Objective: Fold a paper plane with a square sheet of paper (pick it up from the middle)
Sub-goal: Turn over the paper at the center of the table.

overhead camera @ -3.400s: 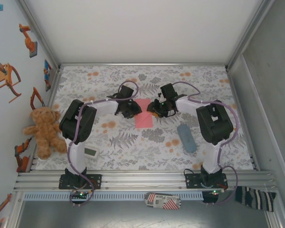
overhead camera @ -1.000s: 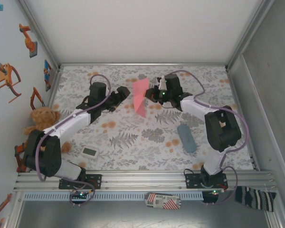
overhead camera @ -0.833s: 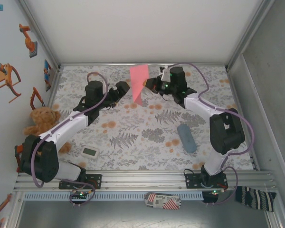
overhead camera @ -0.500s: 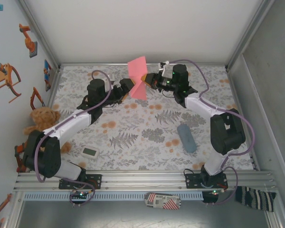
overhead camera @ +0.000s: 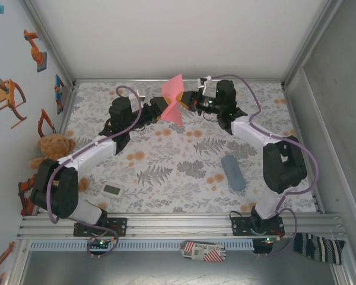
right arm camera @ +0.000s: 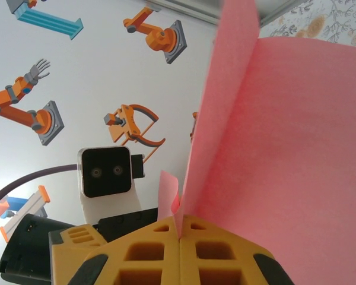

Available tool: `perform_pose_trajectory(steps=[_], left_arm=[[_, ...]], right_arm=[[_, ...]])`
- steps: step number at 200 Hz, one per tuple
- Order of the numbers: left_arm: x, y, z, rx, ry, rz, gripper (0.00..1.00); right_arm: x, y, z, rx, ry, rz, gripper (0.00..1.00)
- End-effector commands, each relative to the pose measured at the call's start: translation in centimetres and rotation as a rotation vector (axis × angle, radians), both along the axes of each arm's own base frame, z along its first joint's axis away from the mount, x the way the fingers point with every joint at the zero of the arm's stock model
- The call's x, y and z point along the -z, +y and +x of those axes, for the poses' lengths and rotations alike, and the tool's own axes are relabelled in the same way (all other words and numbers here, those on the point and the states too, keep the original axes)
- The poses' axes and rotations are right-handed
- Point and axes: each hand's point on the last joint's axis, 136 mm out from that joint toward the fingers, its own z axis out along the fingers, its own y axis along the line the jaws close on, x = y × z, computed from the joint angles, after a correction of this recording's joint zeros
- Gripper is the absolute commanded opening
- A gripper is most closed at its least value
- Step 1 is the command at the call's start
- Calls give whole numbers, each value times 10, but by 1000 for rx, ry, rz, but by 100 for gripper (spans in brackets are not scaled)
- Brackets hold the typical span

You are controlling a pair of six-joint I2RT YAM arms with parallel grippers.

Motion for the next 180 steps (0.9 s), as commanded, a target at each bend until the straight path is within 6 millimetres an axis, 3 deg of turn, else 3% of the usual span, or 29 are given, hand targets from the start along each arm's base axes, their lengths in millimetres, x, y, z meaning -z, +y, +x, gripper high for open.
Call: perform_pose_trajectory(steps=[1,114,139,180], left_arm=[[-21,-3,0,19,-68,-22,56],[-17,-6,6,23,-32,-23,26],[-15,-5,8,18,-32,-19,21],[-6,-1,10,8,-34,25,15]], right_arm=[[-29,-6,-10,-17,-63,38,0],[-19,-14,-13,-7,-60,-30,4],[-12,-20,-13,18,-50,-86,15],[4,-46,-7,114,-31,-204,46]])
